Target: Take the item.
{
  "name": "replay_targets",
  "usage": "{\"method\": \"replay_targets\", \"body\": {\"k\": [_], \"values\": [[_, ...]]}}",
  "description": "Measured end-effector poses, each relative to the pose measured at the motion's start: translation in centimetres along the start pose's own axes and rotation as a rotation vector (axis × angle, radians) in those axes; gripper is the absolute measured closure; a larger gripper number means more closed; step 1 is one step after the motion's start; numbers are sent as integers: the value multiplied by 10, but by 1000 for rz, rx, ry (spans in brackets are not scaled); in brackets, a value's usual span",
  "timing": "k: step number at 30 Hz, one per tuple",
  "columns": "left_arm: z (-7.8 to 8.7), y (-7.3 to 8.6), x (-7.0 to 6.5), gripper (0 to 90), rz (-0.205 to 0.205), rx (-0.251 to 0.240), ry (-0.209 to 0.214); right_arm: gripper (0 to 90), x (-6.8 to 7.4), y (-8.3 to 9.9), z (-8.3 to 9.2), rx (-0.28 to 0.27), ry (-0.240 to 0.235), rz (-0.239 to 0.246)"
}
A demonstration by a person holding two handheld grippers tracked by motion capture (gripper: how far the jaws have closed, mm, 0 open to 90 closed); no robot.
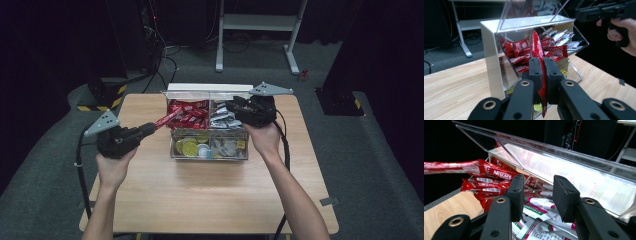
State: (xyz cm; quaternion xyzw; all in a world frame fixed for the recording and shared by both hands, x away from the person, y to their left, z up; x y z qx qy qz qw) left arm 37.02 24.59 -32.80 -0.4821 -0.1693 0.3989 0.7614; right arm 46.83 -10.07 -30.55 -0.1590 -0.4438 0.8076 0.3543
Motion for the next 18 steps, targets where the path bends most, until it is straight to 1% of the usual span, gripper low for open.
{"method": "replay_targets", "body": {"k": [1,2,3,4,7,9,12,13,14,16,18], "values": [[0,0,0,858,0,0,0,613,0,0,0,0,0,0],[5,3,2,858,7,-10,-5,613,0,0,0,2,4,1],[7,4,3,858,9,-16,-6,613,1,0,0,2,6,1],[7,4,3,858,9,-16,-6,613,1,0,0,2,6,1],[12,10,7,858,31,-23,-8,613,0,0,0,0,3,-1],[13,11,8,858,31,-24,-8,612,0,1,1,-1,4,-3],[20,17,11,858,47,-39,-25,610,1,1,1,-1,17,10],[23,18,13,858,54,-49,-29,611,1,1,1,4,15,3],[24,20,14,858,59,-54,-34,610,0,0,1,5,15,6],[27,25,17,858,70,-55,-50,611,0,0,1,8,11,4],[28,26,19,858,73,-55,-52,611,0,0,1,7,12,5]]}}
Point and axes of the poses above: each handheld gripper's, and its own axes: z roughly backward along the jaws, y roughly out of its underside, x roughly to its left, the point moved 3 cm from there along -z, roughly forward along the jaws, and after that the axes turned 12 degrees about x, right-handed, at the moved point
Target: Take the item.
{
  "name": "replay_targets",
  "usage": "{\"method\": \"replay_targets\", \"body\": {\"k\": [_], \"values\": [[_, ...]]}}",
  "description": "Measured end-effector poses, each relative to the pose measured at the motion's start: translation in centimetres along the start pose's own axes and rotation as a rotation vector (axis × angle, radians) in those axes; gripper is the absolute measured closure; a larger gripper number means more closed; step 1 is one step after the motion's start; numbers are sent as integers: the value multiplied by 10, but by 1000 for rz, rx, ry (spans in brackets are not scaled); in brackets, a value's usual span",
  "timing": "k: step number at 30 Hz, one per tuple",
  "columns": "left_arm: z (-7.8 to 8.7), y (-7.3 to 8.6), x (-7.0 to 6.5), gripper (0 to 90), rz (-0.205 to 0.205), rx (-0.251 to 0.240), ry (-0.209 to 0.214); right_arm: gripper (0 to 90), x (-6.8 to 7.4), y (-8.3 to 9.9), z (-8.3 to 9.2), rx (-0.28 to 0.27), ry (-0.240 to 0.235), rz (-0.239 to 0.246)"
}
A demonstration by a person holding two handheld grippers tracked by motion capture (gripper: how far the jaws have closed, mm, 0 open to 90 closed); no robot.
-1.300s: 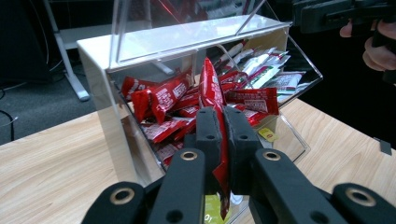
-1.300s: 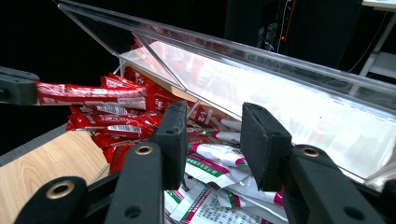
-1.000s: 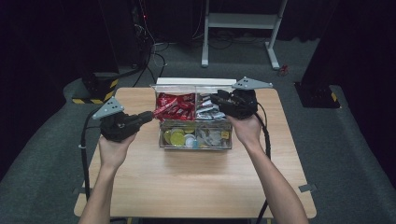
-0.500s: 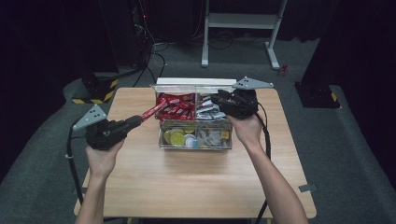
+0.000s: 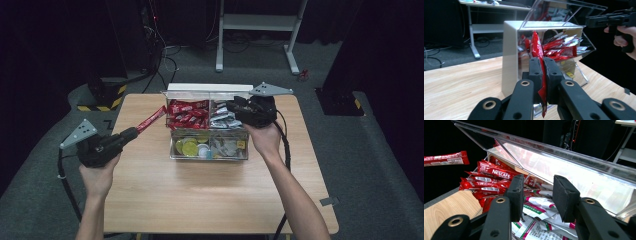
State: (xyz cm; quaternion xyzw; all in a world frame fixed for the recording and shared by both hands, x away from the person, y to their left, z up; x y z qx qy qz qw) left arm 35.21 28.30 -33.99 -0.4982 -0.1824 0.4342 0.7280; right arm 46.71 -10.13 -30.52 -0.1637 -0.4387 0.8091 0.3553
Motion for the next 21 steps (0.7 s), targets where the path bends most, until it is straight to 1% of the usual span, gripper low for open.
{"method": "replay_targets", "body": {"k": [2,4,5,9,10,11,12,13,15,18,20,21], "values": [[2,4,4,858,20,-3,0,611,-1,-1,0,1,-1,-1],[3,6,6,859,23,-3,-3,613,-1,-1,0,2,1,5],[3,7,7,859,22,-1,-9,613,-1,-1,0,2,1,5],[6,16,15,859,50,-5,-33,620,-2,-2,1,9,-4,6],[6,18,16,859,53,-5,-41,620,-2,-2,1,8,-2,9],[6,23,18,858,50,-4,-63,619,-1,-1,1,9,0,10],[6,23,18,859,50,-4,-63,619,-1,-1,1,9,0,10],[5,26,20,859,50,-6,-77,619,-1,-1,1,8,0,10],[1,31,24,859,65,-6,-90,619,-2,-1,1,7,-1,10],[-1,34,26,859,72,-6,-100,618,-2,-1,1,8,0,9],[-4,39,26,859,65,-2,-117,618,-1,-1,1,6,3,10],[-4,39,26,859,65,-2,-117,617,-1,-1,1,6,4,8]]}}
Point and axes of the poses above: each handheld gripper's, and its own axes: z roughly backward along the jaws, y roughly out of its underside, x roughly to its left, the point moved 3 cm from there along -z, roughly forward along the jaws, and after that the axes turned 12 degrees about x, right-handed, at the moved point
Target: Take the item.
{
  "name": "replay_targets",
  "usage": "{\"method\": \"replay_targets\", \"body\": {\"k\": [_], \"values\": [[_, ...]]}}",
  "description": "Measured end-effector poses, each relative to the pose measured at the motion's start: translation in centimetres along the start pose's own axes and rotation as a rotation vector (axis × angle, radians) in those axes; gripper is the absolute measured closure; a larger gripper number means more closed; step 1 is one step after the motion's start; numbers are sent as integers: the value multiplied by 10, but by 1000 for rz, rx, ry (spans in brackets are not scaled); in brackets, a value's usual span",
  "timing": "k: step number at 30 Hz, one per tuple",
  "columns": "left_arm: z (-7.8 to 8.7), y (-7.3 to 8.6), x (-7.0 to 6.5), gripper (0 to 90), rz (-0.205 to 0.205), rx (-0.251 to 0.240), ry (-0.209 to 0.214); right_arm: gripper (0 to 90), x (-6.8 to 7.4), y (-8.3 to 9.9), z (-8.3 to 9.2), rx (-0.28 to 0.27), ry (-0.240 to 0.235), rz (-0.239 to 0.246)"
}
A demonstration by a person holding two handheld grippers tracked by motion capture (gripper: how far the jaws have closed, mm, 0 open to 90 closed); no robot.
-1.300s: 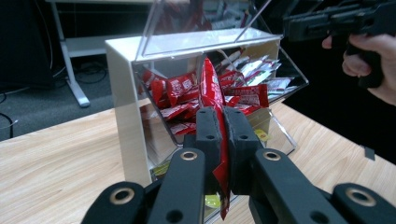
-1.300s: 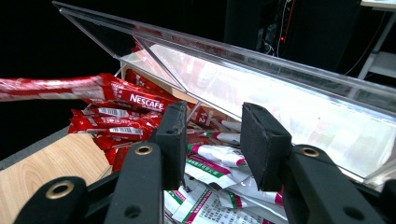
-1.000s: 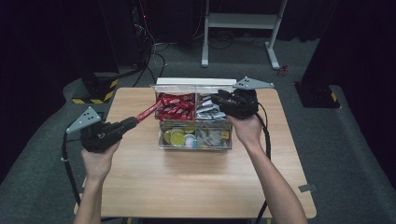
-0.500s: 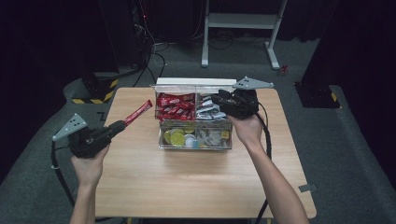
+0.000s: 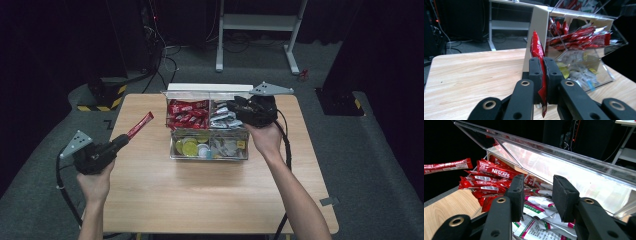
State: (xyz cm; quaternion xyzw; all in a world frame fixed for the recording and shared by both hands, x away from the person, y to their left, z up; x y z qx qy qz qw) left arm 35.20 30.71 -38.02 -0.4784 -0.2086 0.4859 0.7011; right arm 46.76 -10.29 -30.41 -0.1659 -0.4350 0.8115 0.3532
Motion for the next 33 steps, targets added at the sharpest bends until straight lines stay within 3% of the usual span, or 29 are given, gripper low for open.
{"method": "replay_targets", "body": {"k": [3,9,21,24,25,27,33], "values": [[-6,5,3,859,9,9,-1,616,0,-1,0,4,3,0],[-16,10,2,858,-12,20,-24,616,-1,-2,0,12,1,5],[-39,31,12,859,33,41,-46,611,1,-3,-2,18,3,0],[-45,36,13,859,29,55,-58,611,1,-3,-2,18,3,1],[-49,39,11,859,12,48,-89,610,1,-3,-2,19,10,8],[-52,41,10,859,3,51,-98,610,1,-3,-3,20,11,8],[-82,59,14,858,28,108,-117,609,2,-3,-4,27,19,9]]}}
Point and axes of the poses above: each handheld gripper's, and its own axes: z roughly backward along the jaws, y roughly out of its underside, x roughly to its left, the point moved 3 cm from there along -z, roughly forward along the jaws, and after that the axes turned 12 degrees about x, right-handed, at the moved point
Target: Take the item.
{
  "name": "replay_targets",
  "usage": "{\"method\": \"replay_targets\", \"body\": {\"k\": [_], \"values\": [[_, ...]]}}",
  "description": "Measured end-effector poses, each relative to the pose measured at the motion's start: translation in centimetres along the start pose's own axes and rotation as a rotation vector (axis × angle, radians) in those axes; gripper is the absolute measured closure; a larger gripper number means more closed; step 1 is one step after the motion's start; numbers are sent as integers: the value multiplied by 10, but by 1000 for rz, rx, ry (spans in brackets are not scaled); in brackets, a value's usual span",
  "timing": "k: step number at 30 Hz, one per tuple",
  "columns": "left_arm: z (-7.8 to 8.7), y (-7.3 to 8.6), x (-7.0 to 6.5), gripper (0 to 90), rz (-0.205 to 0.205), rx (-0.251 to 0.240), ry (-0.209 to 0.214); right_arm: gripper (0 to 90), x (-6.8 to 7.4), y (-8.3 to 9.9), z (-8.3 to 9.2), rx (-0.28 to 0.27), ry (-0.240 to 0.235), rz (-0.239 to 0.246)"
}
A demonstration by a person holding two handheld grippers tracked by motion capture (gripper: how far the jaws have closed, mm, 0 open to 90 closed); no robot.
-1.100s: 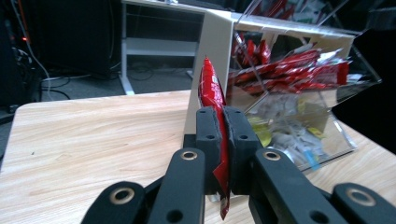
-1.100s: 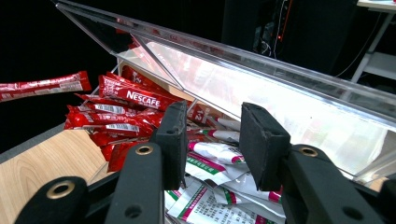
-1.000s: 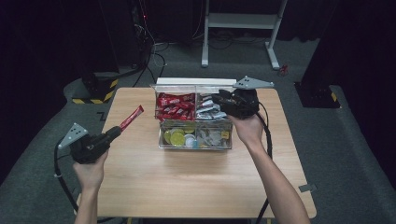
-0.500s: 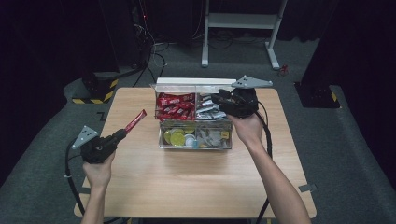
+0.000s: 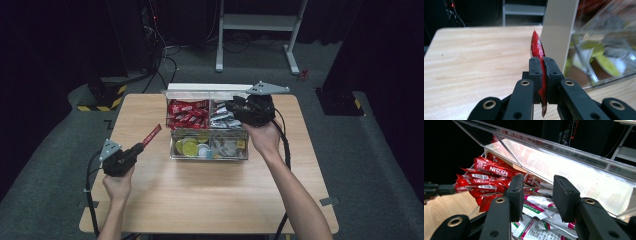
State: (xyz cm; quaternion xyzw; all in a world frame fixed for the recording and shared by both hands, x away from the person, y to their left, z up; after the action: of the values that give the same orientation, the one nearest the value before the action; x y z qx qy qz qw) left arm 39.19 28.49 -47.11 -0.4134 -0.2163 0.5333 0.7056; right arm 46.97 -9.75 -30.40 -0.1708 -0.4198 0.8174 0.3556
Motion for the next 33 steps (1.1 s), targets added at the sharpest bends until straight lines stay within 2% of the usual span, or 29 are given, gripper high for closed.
{"method": "replay_targets", "body": {"k": [6,10,12,16,21,24,27,30,33], "values": [[-20,8,2,858,16,45,-26,608,1,0,0,3,4,0],[-29,12,2,858,11,73,-50,608,0,0,0,1,0,-1],[-35,14,1,858,27,80,-47,608,0,0,-1,4,-2,4],[-43,17,3,857,20,102,-69,608,0,0,-1,2,-5,0],[-47,20,4,850,24,101,-67,610,0,0,-1,2,-6,-1],[-53,24,4,849,14,127,-85,609,0,-1,-1,12,-2,-1],[-56,30,6,845,36,133,-83,609,-1,0,-2,12,-4,-1],[-56,31,7,832,41,150,-86,610,-1,0,-3,17,-4,-6],[-59,35,6,827,21,195,-107,610,-1,0,-4,18,-2,-1]]}}
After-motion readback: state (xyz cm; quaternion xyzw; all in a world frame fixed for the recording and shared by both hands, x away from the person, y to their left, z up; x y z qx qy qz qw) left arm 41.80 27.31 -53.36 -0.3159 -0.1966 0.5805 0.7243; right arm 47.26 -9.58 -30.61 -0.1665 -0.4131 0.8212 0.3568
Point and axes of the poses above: each handheld gripper's, and its own axes: z roughly backward along the jaws, y roughly out of its underside, x roughly to its left, the point moved 3 cm from there along -z, roughly forward along the jaws, and after that the axes turned 12 degrees about x, right-handed, at the moved point
